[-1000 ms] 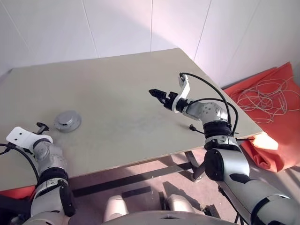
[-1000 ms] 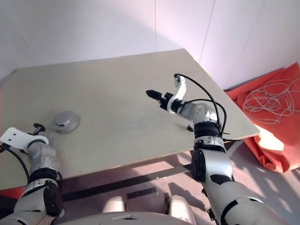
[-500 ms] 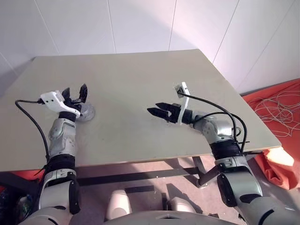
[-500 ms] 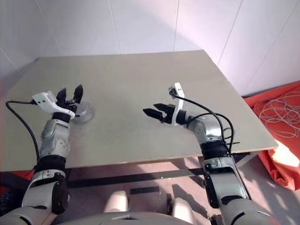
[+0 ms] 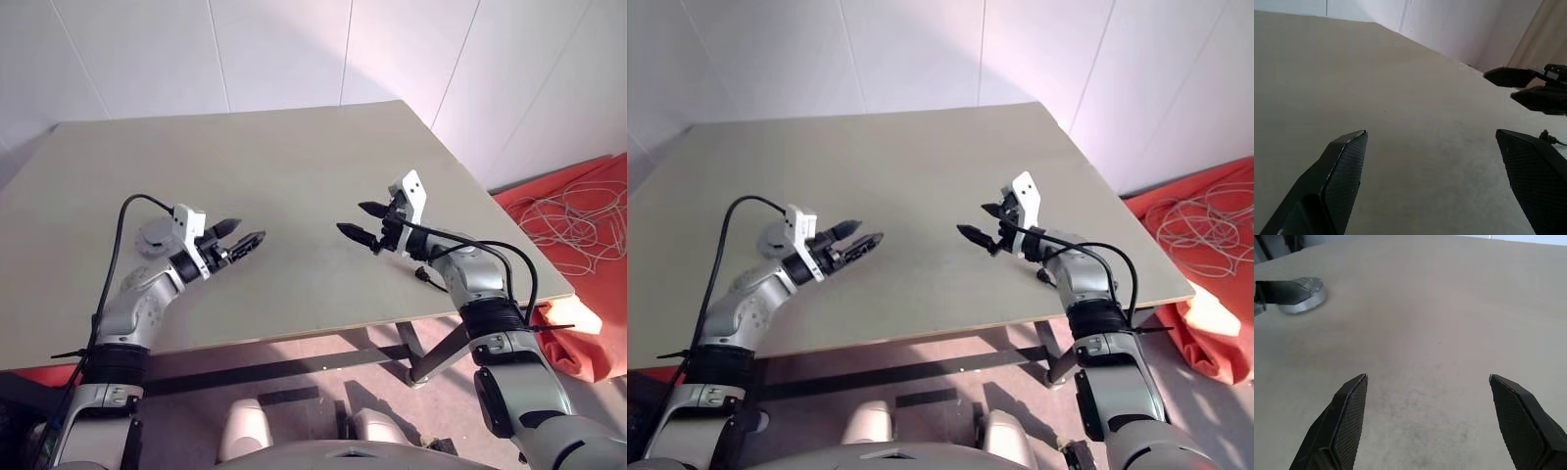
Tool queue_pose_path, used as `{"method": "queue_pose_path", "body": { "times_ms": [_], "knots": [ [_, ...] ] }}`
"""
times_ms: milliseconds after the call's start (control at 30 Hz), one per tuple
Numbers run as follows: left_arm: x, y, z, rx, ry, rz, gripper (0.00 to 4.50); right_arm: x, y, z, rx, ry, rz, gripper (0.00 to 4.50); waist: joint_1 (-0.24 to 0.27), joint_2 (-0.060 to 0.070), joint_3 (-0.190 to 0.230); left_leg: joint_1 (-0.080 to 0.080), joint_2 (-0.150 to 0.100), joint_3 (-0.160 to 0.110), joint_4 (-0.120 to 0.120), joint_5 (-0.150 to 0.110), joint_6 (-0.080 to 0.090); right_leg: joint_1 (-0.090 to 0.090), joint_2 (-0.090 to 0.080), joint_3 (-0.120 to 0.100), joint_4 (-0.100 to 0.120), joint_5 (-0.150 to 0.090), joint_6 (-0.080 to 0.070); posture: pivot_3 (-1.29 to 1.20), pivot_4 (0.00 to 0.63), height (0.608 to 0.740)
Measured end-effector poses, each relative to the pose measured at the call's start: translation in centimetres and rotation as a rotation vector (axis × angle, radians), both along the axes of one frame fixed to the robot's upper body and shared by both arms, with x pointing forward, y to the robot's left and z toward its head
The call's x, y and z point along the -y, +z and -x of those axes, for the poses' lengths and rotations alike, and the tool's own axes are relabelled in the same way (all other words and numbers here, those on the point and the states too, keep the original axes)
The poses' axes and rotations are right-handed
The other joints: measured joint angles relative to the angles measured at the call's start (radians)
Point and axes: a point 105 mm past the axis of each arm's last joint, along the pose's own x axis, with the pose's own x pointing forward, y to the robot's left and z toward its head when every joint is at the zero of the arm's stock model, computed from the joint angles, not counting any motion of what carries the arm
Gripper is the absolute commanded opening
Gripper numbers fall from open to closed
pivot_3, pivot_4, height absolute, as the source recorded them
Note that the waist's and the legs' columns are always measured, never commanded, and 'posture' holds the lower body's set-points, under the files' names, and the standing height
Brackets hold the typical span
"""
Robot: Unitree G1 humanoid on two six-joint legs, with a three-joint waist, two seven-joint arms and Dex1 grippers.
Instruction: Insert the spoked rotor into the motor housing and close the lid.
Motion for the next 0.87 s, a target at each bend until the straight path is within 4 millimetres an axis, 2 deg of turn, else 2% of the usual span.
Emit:
{"method": "queue_pose_path", "body": {
  "times_ms": [200,400,867],
  "knots": [
    [1.1,-1.4,0.7,-0.022,-0.029,-0.024,4.48,-0.1,-0.5,0.2,0.008,-0.011,0.007,4.50,-0.001,0.000,0.000,0.000,0.000,0.000,0.000,-0.002,0.003,0.000,0.000,0.000,0.000,0.000,0.000,0.00,0.000,0.740],
    [1.9,-1.3,0.8,-0.014,-0.048,-0.004,4.48,-1.5,-0.9,1.6,-0.011,0.067,-0.018,4.50,-0.001,0.001,0.000,0.001,0.000,0.000,0.000,-0.002,0.004,0.000,0.000,0.000,0.000,0.000,0.000,0.00,0.000,0.740],
    [2.4,-1.1,0.9,0.000,-0.060,0.000,4.48,-1.4,-1.0,1.6,-0.013,0.051,-0.002,4.50,-0.002,0.001,0.000,0.001,0.000,0.000,0.000,-0.003,0.004,0.000,0.000,0.000,0.000,0.000,0.000,0.00,0.000,0.740]
  ]
}}
